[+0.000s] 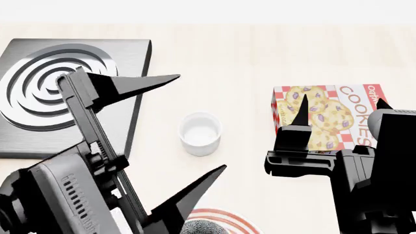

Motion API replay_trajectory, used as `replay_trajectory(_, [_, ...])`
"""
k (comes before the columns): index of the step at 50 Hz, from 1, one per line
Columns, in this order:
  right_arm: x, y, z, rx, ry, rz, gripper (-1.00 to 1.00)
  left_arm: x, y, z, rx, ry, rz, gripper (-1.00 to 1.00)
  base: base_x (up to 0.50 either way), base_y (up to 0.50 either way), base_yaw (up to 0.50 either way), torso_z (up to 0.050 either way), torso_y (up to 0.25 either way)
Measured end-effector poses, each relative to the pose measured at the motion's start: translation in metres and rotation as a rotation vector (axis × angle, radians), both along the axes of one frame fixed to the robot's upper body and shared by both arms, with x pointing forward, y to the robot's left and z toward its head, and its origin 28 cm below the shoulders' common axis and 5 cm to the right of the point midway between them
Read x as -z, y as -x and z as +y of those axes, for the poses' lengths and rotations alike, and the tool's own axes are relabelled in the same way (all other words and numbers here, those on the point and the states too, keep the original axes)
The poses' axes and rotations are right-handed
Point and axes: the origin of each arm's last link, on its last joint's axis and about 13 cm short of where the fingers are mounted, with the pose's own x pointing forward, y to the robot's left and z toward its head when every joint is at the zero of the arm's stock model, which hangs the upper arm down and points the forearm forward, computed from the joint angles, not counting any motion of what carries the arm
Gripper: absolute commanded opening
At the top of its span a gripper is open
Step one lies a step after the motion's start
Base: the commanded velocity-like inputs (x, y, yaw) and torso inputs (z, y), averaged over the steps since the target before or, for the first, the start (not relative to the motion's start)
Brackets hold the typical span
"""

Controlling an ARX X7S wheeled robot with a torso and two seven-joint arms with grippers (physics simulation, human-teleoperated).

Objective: Pick the akita bowl on the stove and place it on the plate.

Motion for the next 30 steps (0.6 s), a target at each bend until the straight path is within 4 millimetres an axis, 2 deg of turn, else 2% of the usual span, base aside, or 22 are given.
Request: replay_trajectory(30, [0.000,0.000,0.000,0.000,0.000,0.000,1.00,-0.021,0.002,0.016,-0.041,0.222,0.032,1.00,0.00,0.00,0.00,0.000,0.000])
